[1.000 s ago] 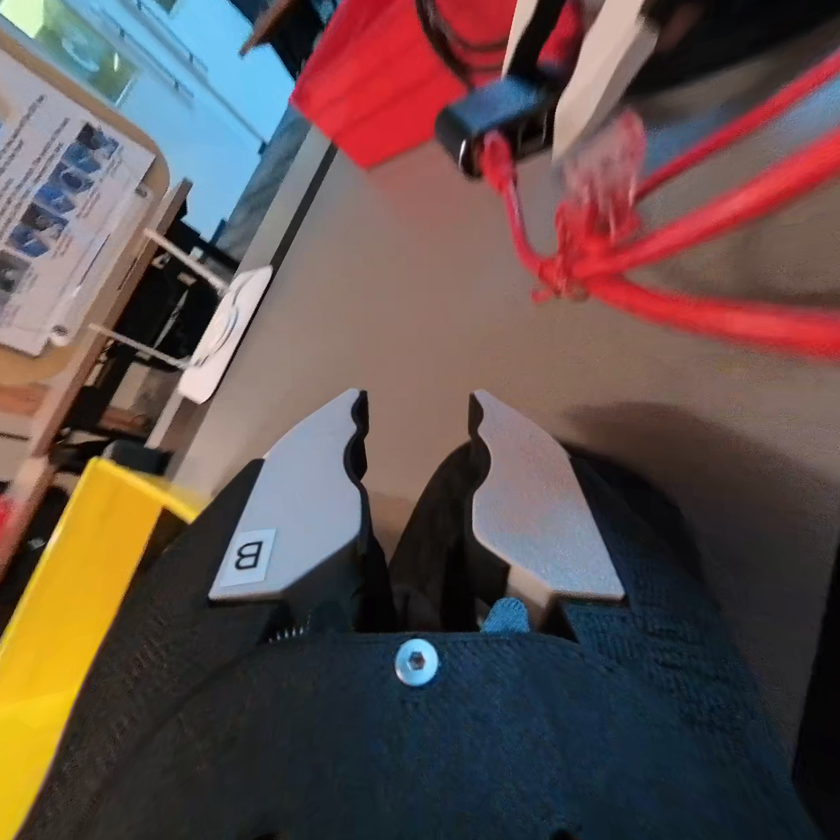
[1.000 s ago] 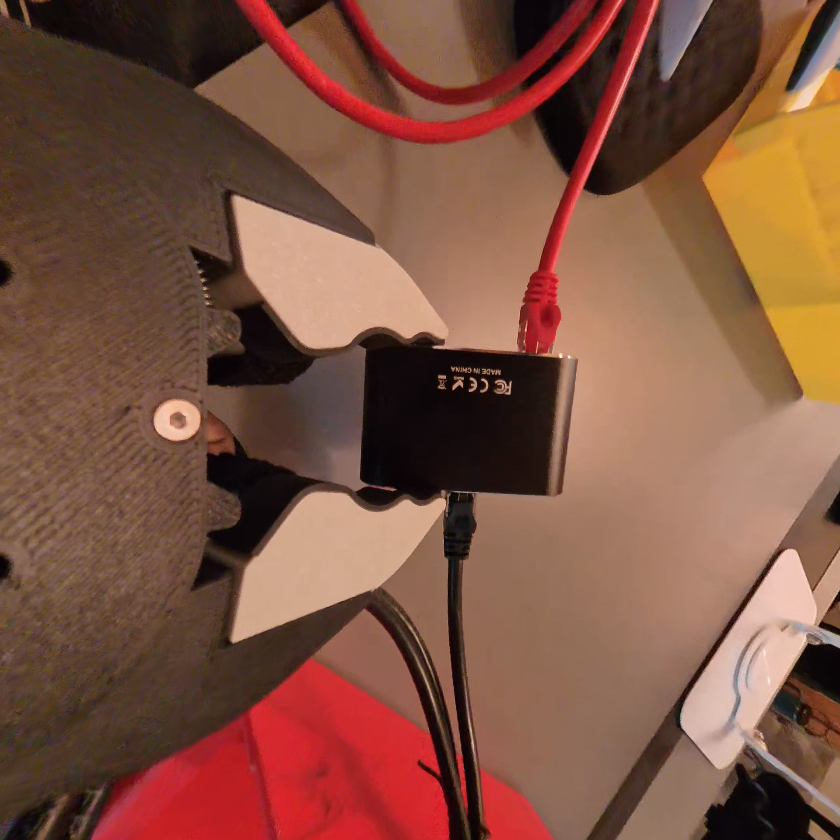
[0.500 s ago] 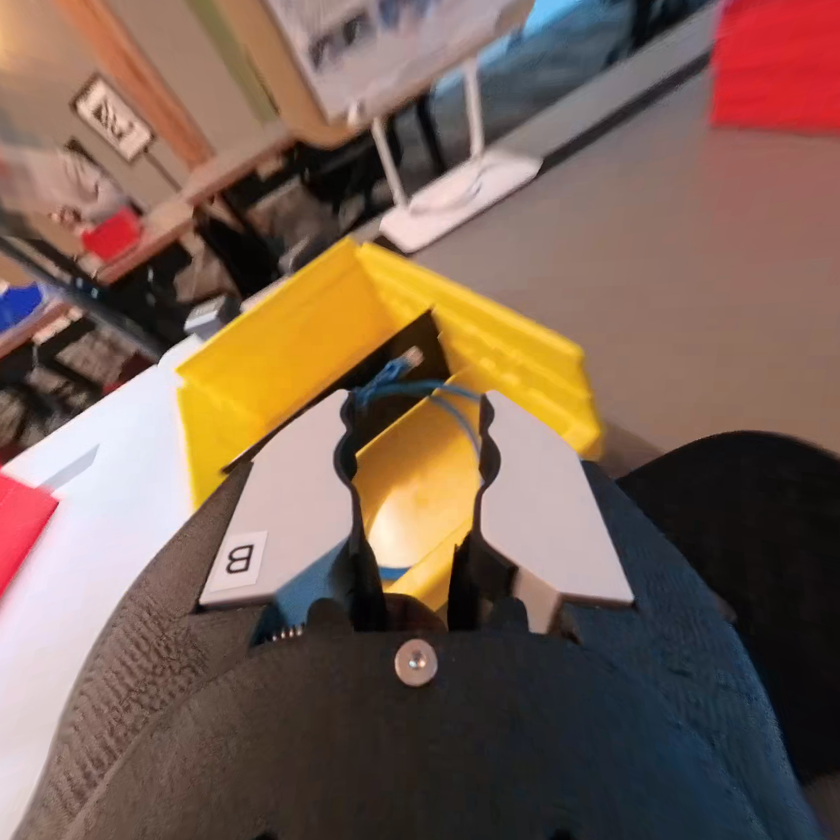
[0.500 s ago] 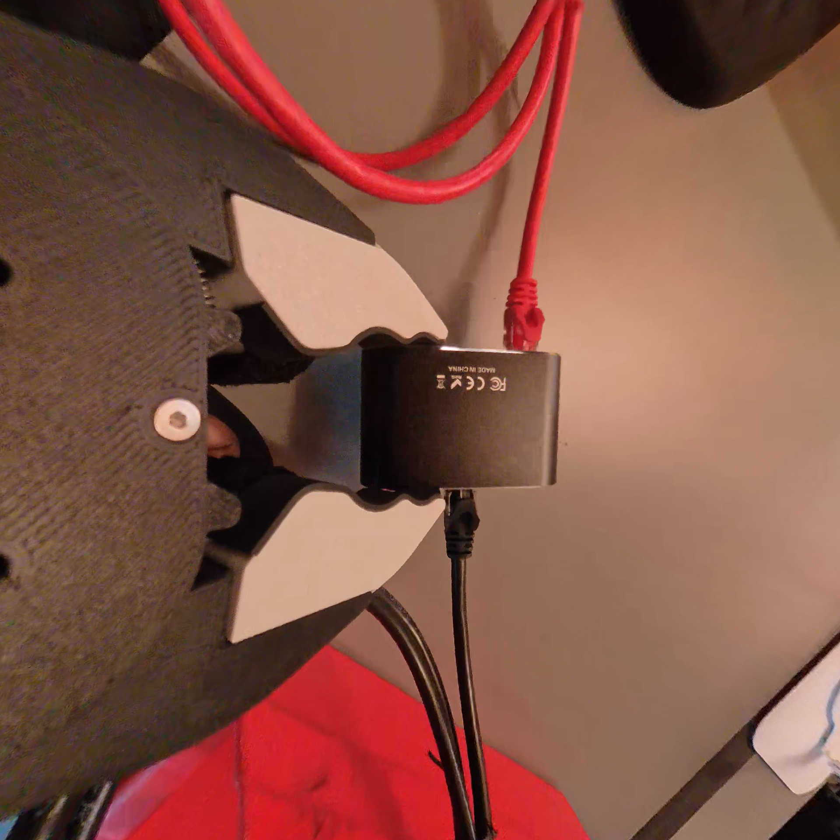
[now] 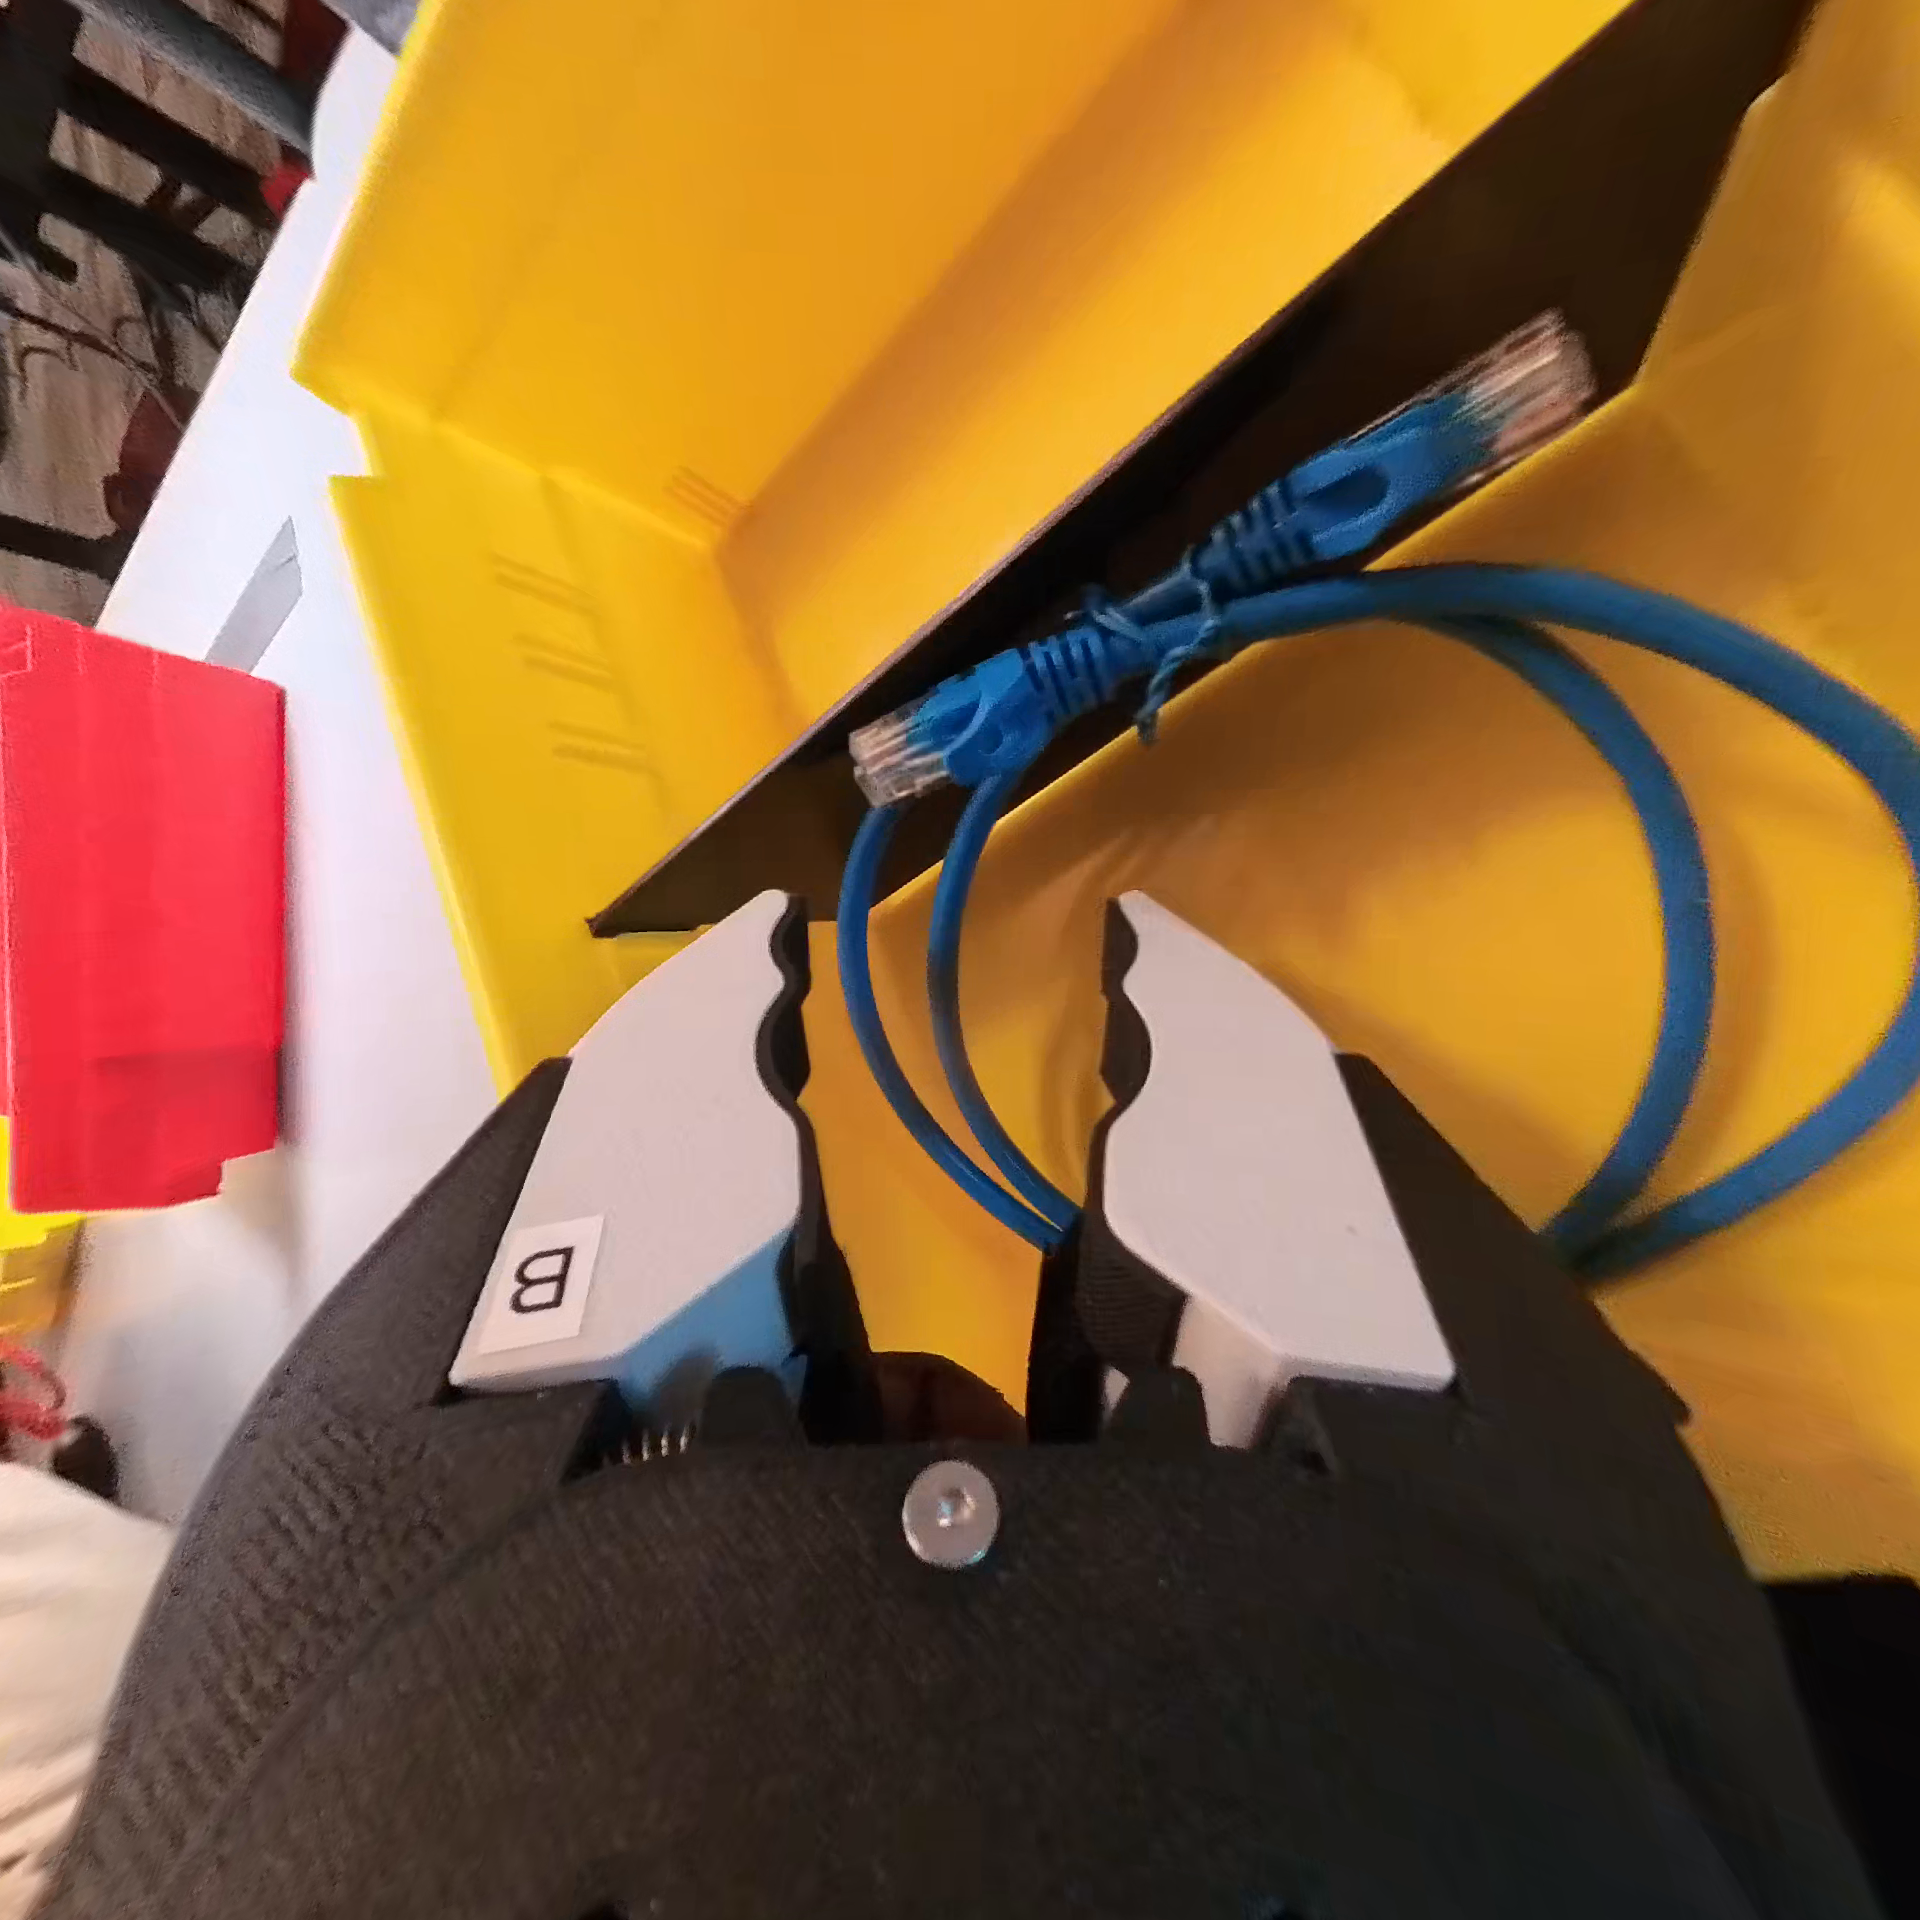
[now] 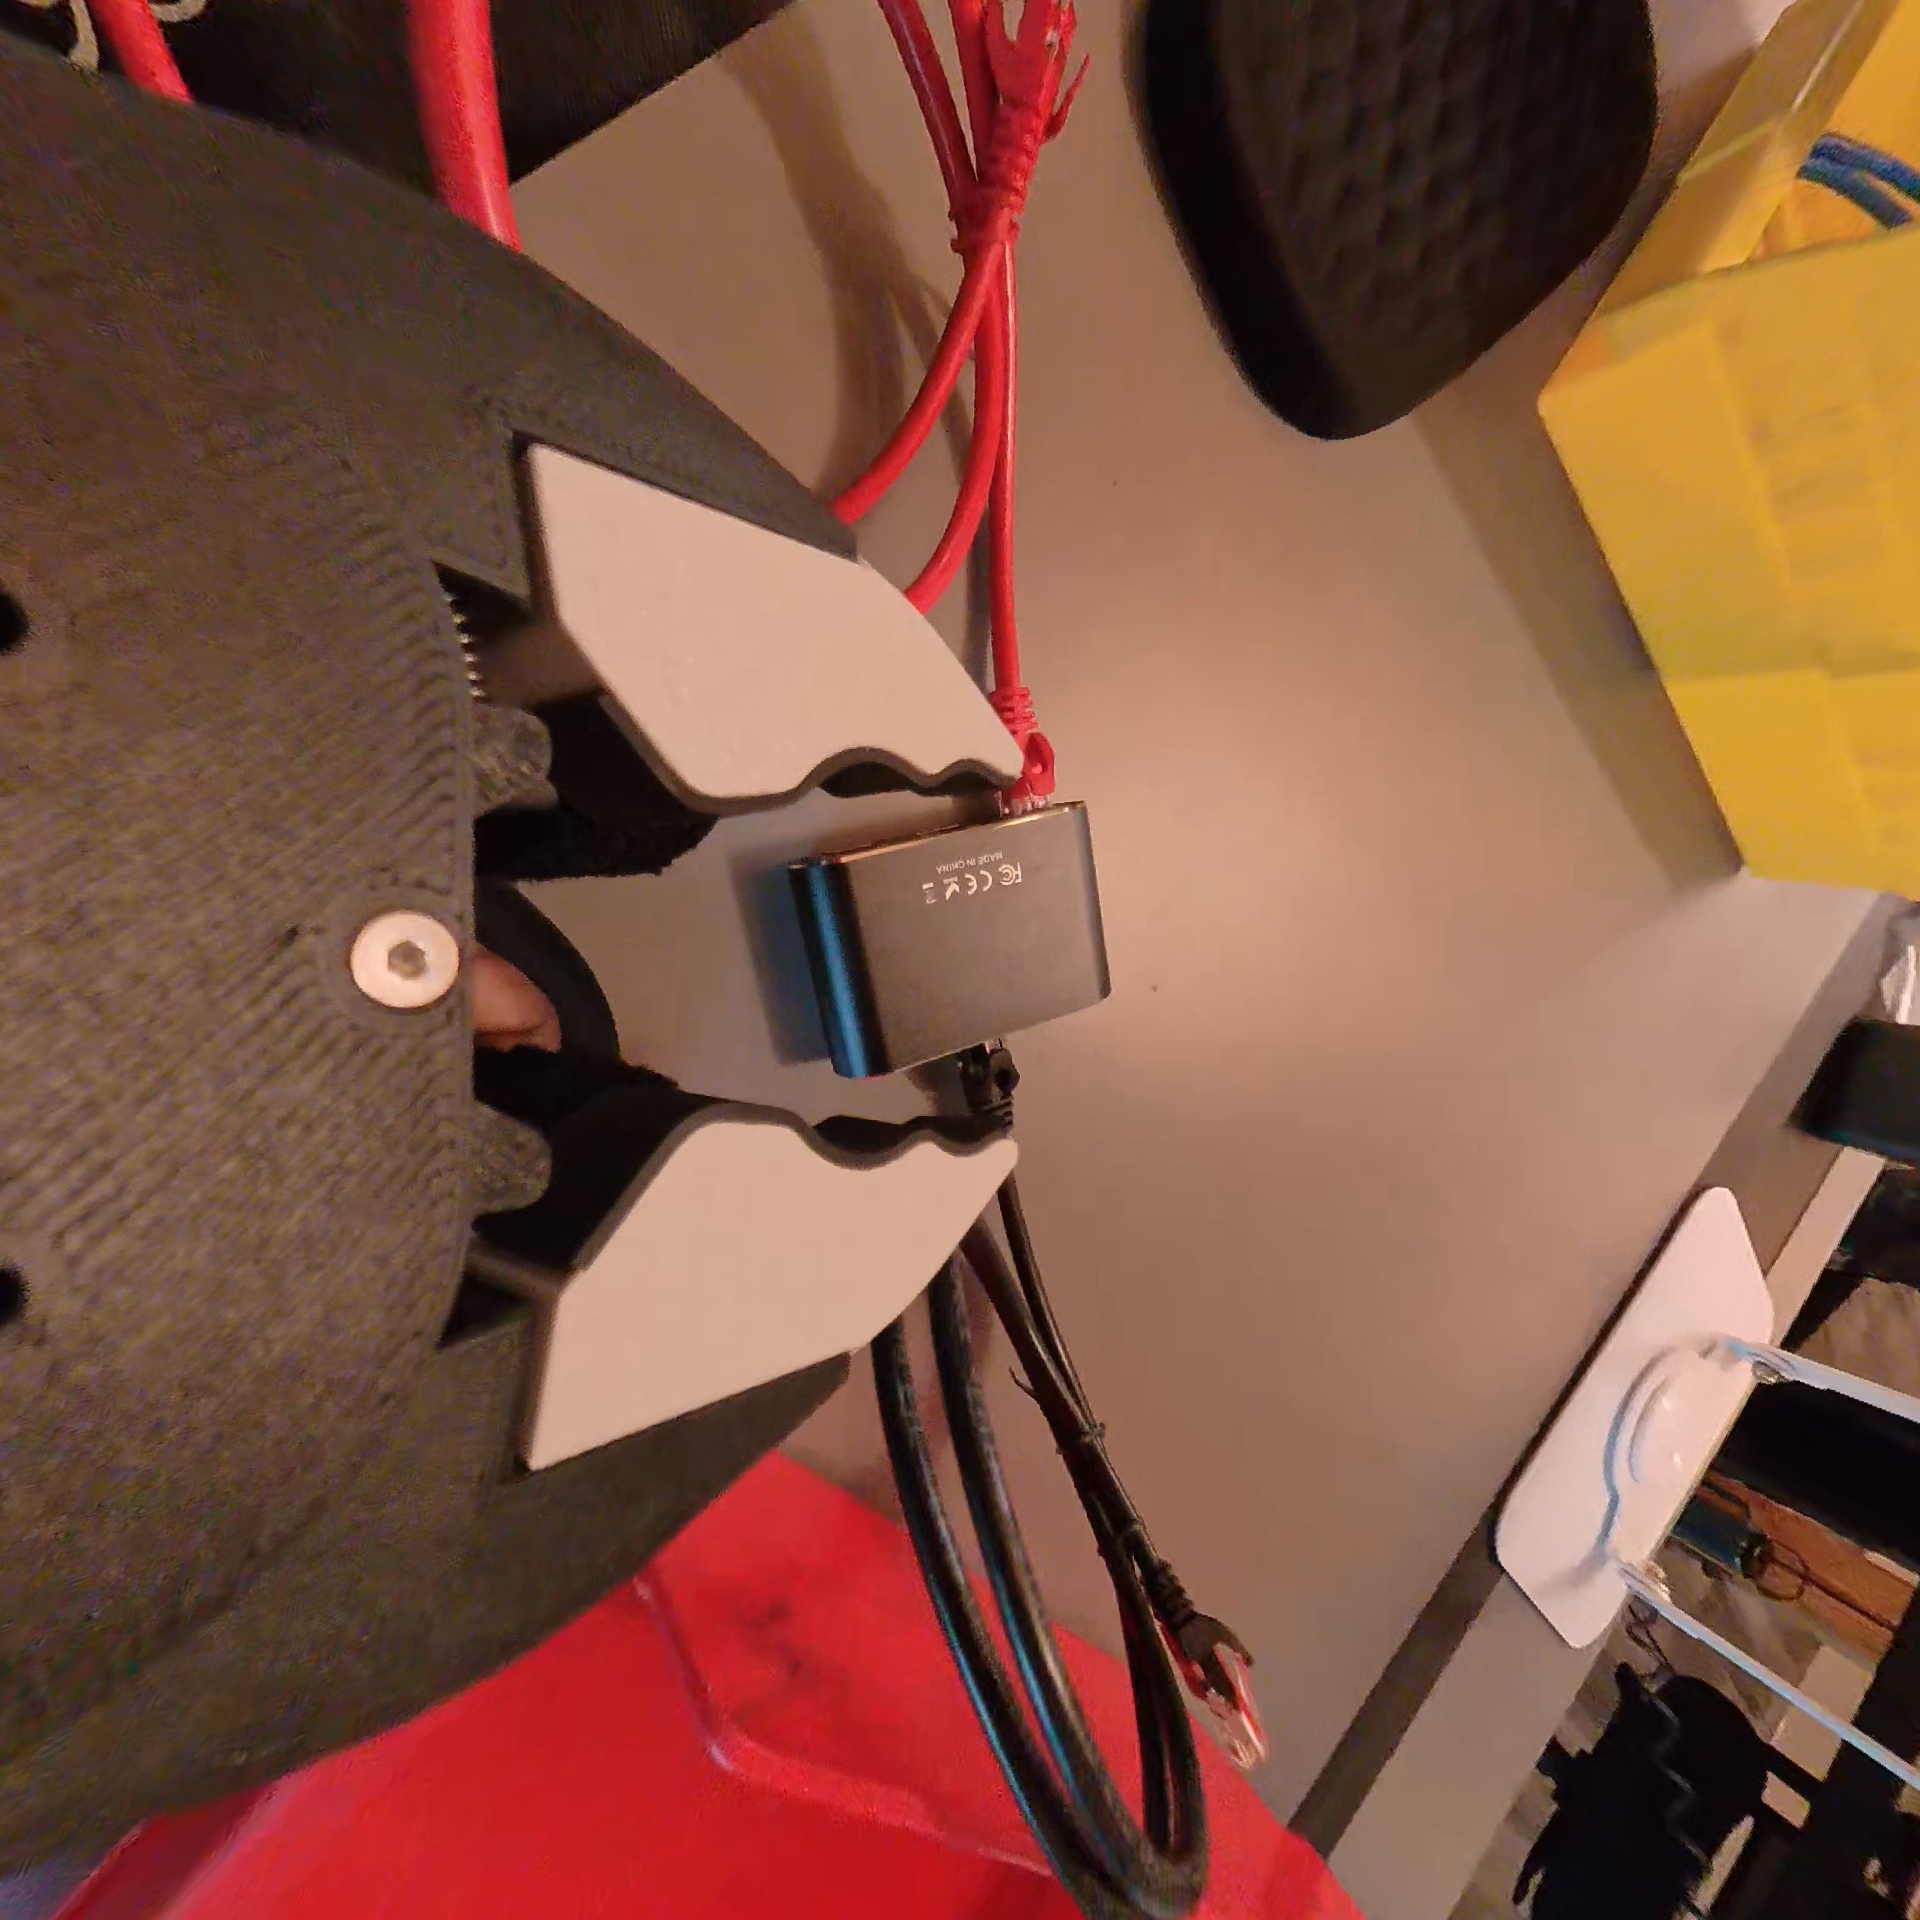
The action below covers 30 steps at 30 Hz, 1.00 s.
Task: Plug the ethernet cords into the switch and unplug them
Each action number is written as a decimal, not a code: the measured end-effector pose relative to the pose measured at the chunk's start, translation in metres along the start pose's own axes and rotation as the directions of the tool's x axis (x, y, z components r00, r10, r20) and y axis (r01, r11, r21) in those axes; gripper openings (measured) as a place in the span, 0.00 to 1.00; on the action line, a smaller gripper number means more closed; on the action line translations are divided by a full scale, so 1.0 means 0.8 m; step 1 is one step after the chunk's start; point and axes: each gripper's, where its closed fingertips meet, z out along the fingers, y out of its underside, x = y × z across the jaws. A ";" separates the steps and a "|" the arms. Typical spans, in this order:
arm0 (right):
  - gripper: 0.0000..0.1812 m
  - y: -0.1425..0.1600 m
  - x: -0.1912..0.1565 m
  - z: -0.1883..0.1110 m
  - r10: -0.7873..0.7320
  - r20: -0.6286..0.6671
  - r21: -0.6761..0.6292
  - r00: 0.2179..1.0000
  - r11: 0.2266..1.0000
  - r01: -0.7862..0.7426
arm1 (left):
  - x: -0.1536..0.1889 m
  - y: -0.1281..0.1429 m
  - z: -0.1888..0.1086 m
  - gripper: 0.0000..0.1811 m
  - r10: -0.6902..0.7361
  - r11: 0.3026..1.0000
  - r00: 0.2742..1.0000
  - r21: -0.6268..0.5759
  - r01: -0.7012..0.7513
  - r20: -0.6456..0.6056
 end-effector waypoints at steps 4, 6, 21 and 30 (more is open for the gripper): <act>0.33 -0.012 -0.002 -0.009 -0.002 0.007 0.055 1.000 0.998 0.002 | -0.006 0.009 0.018 0.28 0.026 0.997 0.999 -0.080 -0.023 0.032; 0.33 -0.015 -0.002 -0.012 0.003 0.007 0.073 1.000 0.997 -0.003 | -0.009 0.017 0.026 0.25 0.038 0.992 0.998 -0.125 -0.031 0.054; 0.34 -0.019 0.003 -0.019 -0.011 -0.002 0.123 1.000 0.992 0.011 | -0.053 -0.034 -0.068 0.03 -0.064 0.964 0.960 0.265 -0.011 0.274; 0.41 -0.084 -0.005 -0.068 -0.154 -0.171 0.490 0.973 0.844 0.220 | 0.000 -0.109 -0.281 0.03 -0.175 0.610 0.850 0.732 -0.303 0.497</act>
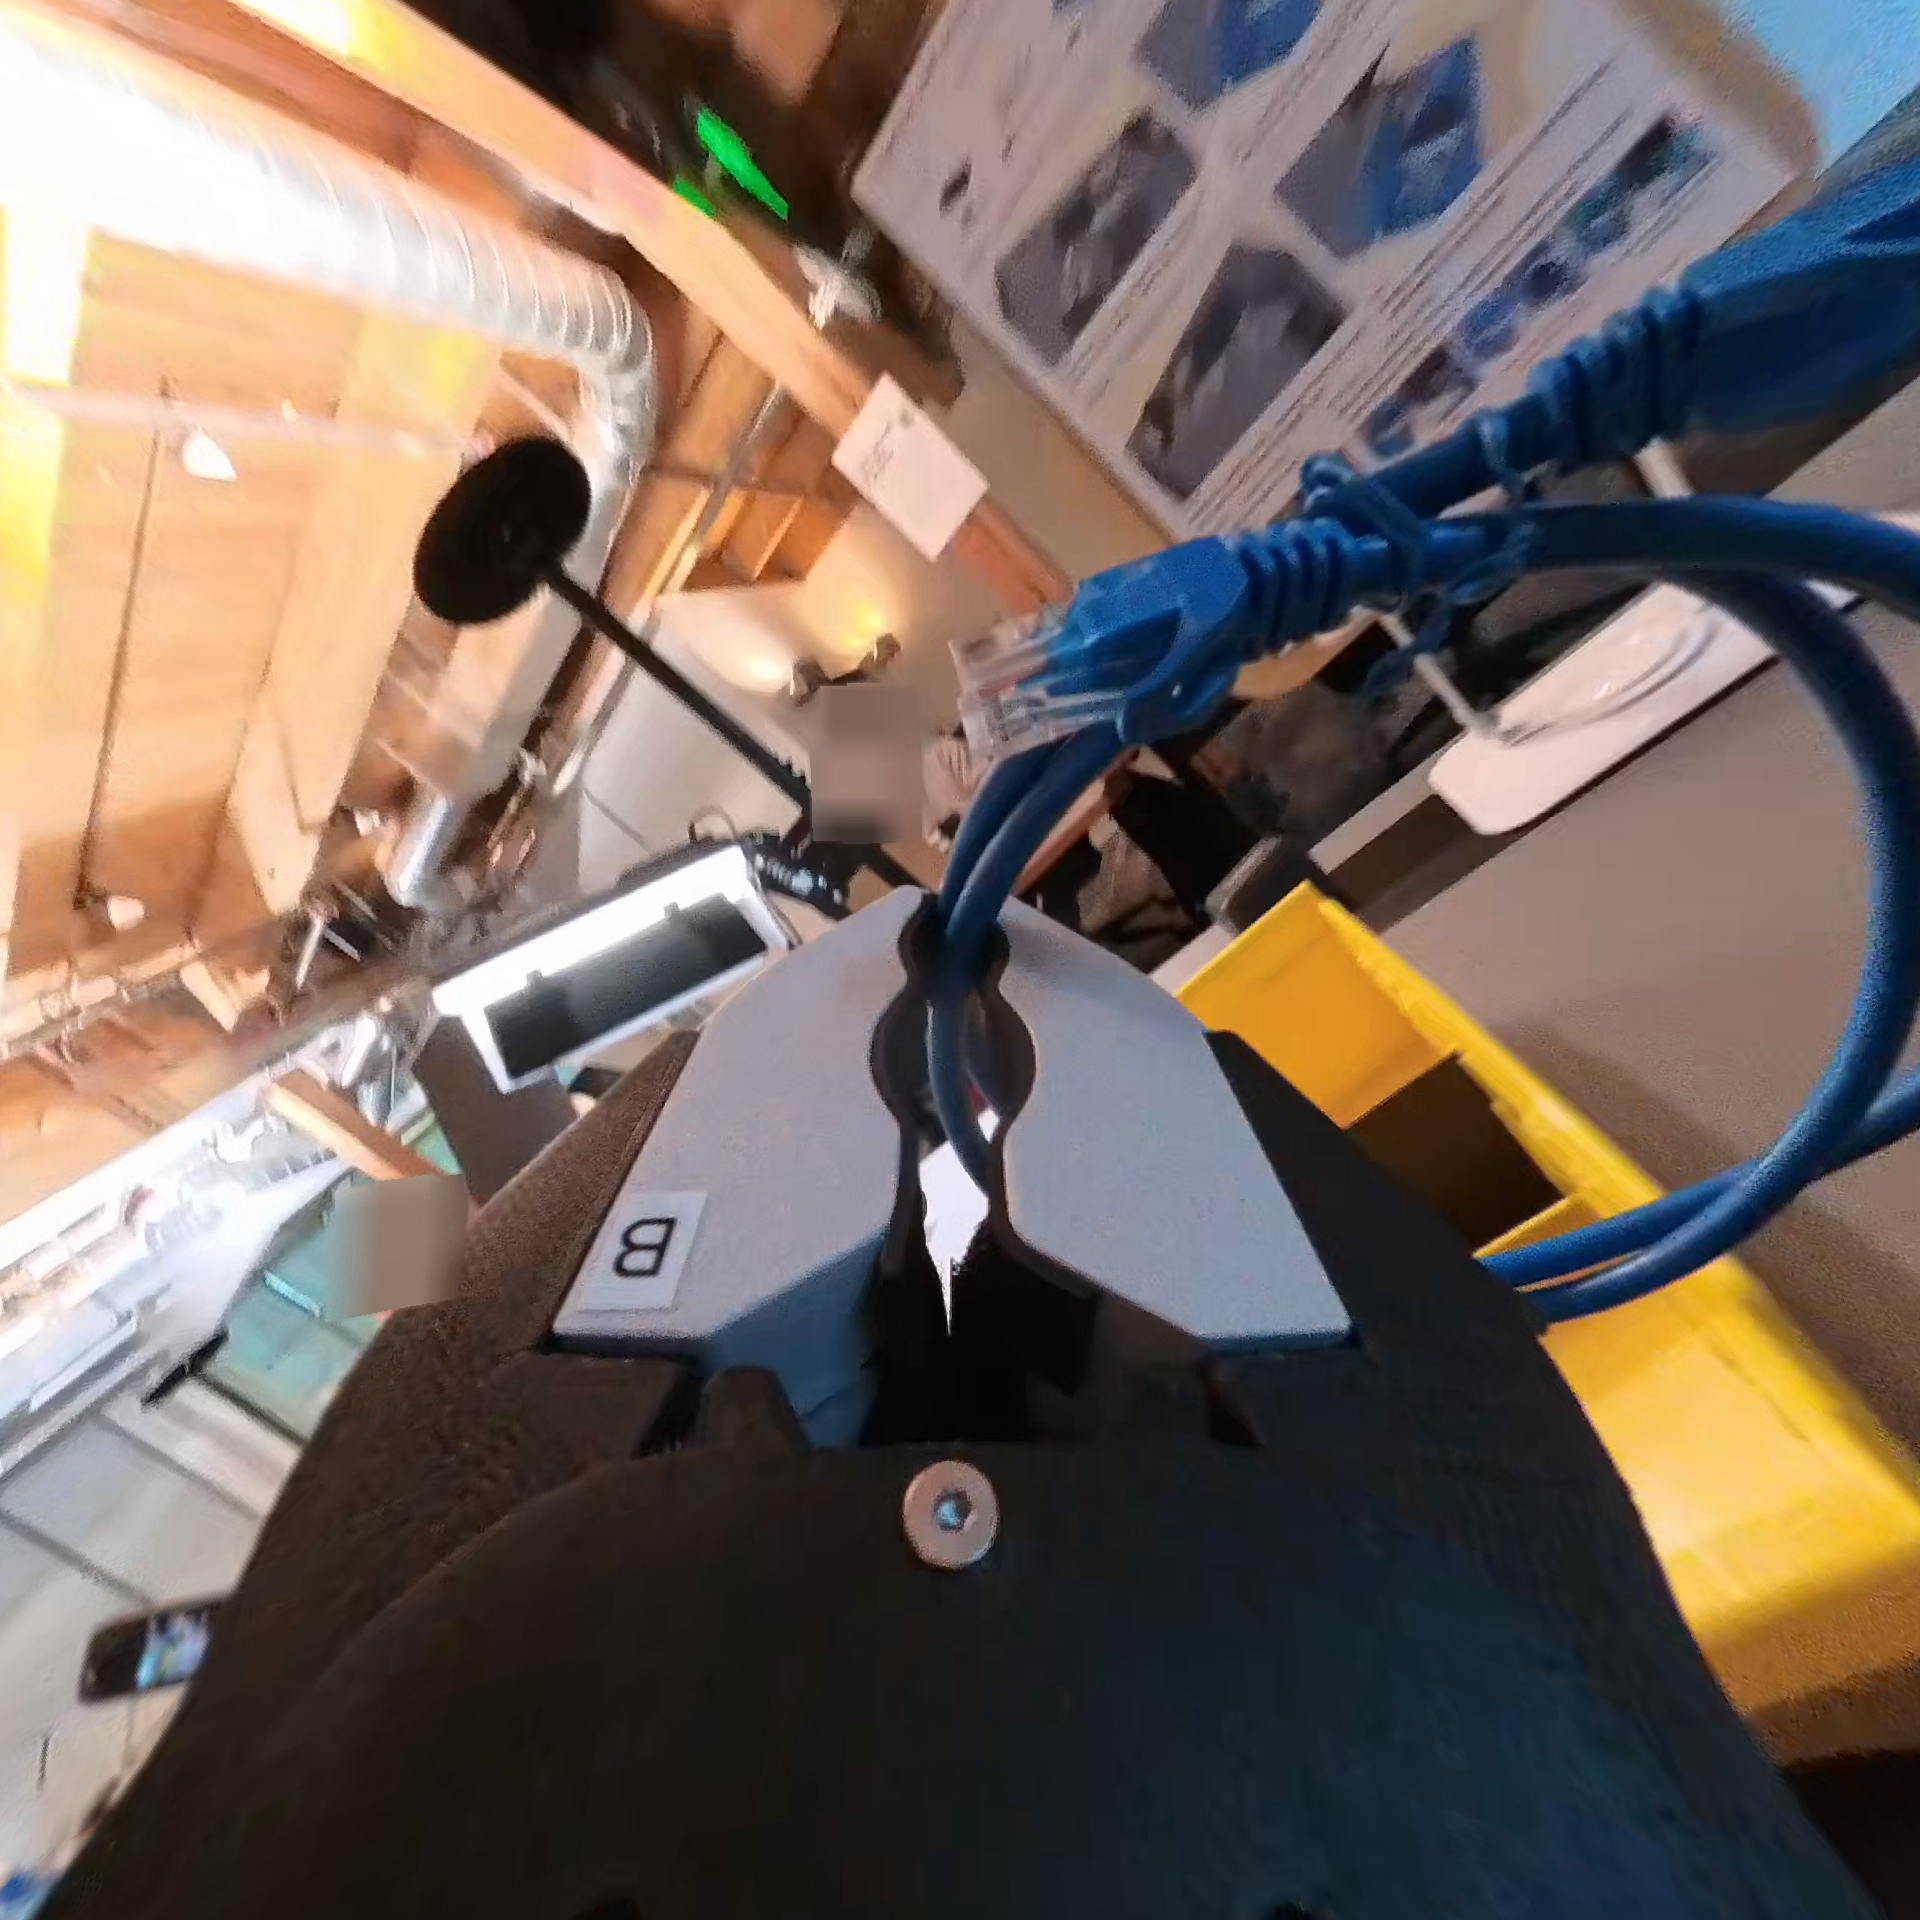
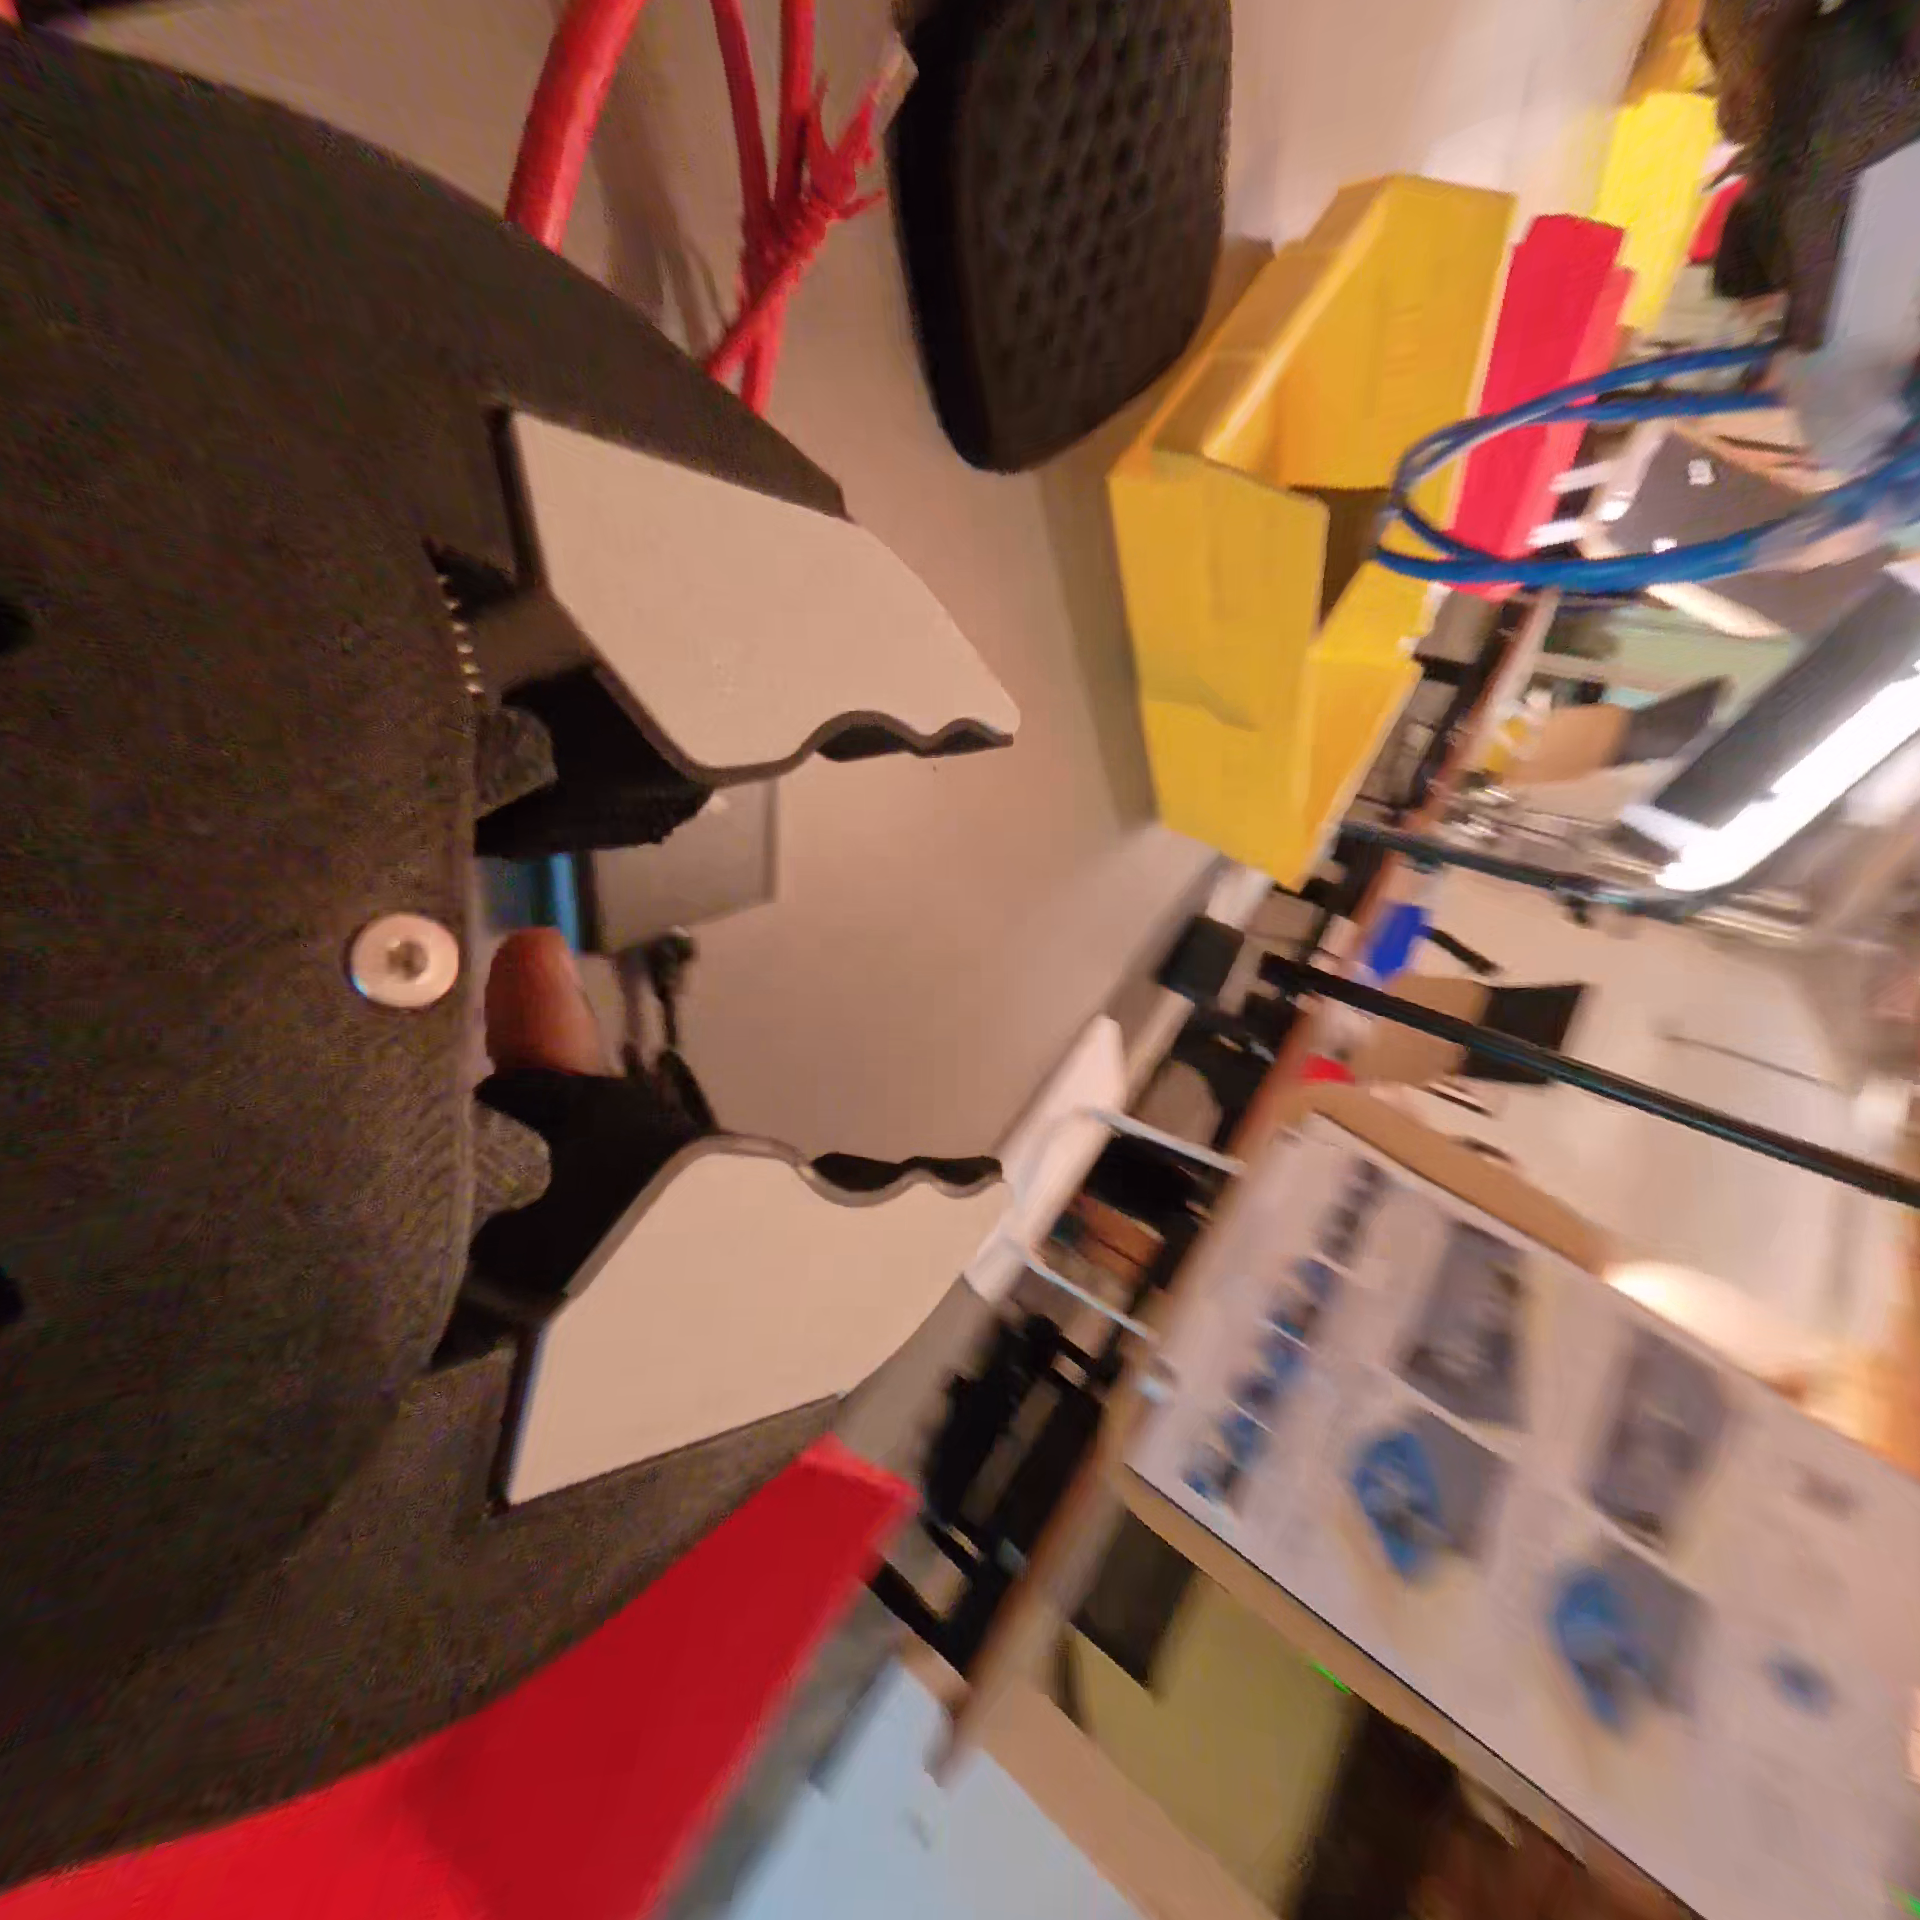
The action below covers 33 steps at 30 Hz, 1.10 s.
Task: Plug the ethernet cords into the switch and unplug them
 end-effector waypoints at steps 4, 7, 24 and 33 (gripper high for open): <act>0.38 -0.059 -0.021 -0.026 -0.306 -0.169 0.233 0.937 0.911 0.340 | 0.069 -0.058 -0.038 0.03 0.016 0.995 0.974 0.095 0.006 -0.225; 0.38 -0.085 -0.072 -0.045 -0.510 -0.185 0.364 0.840 0.758 0.541 | 0.145 -0.087 -0.073 0.03 0.013 0.988 0.871 0.139 0.064 -0.491; 0.08 -0.066 -0.119 -0.033 -0.733 -0.146 0.312 0.665 0.603 0.734 | 0.233 -0.101 -0.122 0.03 0.098 0.985 0.678 0.169 0.039 -0.728; 0.06 -0.111 -0.048 -0.072 -0.319 -0.173 0.515 0.932 0.777 0.362 | 0.116 -0.151 -0.174 0.14 0.002 0.578 0.368 0.301 0.758 -0.930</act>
